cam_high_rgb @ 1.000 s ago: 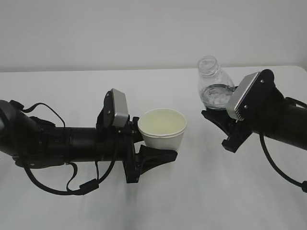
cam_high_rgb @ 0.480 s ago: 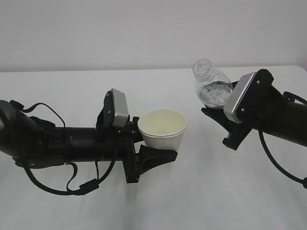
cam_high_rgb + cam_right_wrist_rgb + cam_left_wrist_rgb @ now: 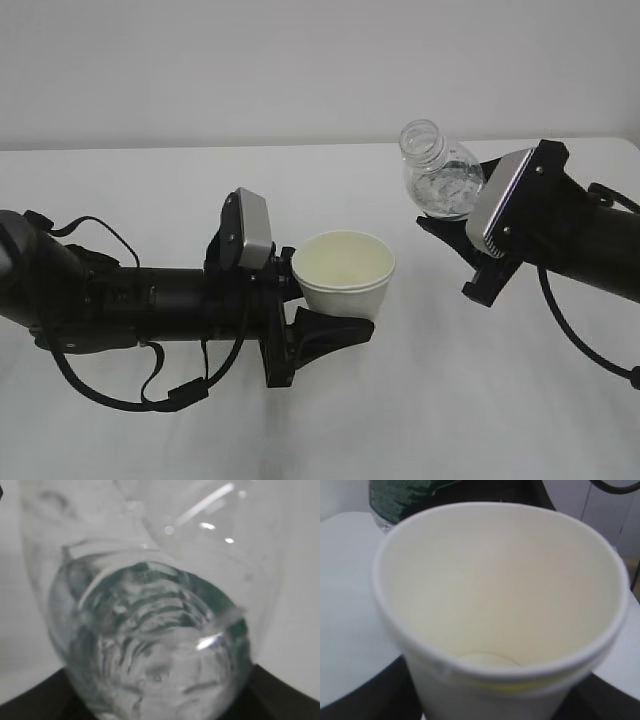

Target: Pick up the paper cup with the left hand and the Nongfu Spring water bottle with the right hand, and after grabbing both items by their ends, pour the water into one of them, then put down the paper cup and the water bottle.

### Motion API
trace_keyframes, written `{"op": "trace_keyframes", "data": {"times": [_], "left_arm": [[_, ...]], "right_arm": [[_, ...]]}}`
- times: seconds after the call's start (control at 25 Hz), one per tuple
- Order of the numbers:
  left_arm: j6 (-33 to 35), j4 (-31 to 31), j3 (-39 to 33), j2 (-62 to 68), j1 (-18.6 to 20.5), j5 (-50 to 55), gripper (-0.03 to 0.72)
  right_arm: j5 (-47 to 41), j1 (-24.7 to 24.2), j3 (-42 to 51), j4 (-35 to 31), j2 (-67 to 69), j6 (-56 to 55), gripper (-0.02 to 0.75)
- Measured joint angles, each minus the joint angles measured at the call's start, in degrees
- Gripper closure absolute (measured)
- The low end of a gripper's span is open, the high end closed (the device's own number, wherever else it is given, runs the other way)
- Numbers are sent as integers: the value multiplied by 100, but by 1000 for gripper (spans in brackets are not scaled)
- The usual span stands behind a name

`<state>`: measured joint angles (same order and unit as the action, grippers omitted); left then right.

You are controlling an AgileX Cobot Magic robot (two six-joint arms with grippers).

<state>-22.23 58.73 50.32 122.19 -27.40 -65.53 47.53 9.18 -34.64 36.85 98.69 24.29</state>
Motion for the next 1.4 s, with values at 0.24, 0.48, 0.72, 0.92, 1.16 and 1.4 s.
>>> {"op": "trace_keyframes", "data": {"times": [0.24,0.48,0.72,0.92,1.16,1.4], "left_arm": [[0,14,0,0,-24,0,229],[0,17,0,0,-24,0,229],[0,17,0,0,-138,0,230],[0,-37,0,0,-193,0,230],[0,-127,0,0,-193,0,230],[0,-174,0,0,-193,0,231]], "right_arm": [[18,0,-116,26,0,51,289],[18,0,-190,171,0,64,289],[18,0,-231,202,0,175,289],[18,0,-356,277,24,208,289],[64,48,-609,484,494,288,289],[196,225,-644,473,607,610,289]]}}
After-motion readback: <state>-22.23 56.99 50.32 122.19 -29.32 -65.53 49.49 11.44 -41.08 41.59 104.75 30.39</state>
